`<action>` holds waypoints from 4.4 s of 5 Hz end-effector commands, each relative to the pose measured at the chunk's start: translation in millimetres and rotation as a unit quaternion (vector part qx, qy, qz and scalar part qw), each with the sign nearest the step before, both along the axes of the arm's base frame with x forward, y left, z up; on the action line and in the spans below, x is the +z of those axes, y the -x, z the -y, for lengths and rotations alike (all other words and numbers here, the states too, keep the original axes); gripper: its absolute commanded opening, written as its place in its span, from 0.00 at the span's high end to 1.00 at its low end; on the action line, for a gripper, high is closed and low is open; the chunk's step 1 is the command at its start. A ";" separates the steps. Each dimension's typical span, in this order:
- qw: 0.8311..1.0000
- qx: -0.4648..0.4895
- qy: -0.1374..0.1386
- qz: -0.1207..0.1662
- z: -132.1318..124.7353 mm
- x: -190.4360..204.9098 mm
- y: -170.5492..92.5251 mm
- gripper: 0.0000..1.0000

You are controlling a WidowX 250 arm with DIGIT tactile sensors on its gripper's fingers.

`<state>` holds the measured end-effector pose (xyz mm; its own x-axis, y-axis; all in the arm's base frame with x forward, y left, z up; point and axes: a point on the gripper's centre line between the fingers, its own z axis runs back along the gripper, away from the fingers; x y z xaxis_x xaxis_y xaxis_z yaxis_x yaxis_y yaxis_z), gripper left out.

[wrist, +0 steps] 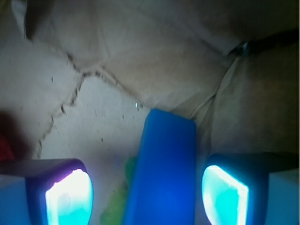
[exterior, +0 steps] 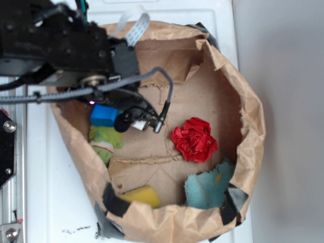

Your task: Grab the blue block.

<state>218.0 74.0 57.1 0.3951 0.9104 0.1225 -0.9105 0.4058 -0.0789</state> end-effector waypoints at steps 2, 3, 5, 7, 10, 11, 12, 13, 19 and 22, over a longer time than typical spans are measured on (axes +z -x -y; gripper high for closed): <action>0.999 -0.029 0.000 0.032 -1.6 8.6 5.1 1.00; 0.998 -0.029 -0.008 0.048 0.8 4.0 4.5 1.00; 0.998 -0.020 -0.009 0.064 2.3 1.1 3.5 1.00; 0.998 -0.011 -0.003 0.066 -0.8 2.7 2.8 1.00; 0.999 -0.028 -0.012 0.044 4.2 -2.8 0.1 0.00; 0.999 -0.031 -0.018 0.030 6.9 -7.1 -3.0 0.00; 0.999 -0.024 -0.021 0.005 6.8 -11.9 -8.8 0.00; 0.999 -0.038 -0.030 -0.015 9.2 -19.6 -15.5 0.00; 0.996 -0.054 -0.069 -0.022 14.4 -47.4 -12.5 0.00; 0.995 -0.046 -0.085 0.001 12.4 -49.7 -12.5 1.00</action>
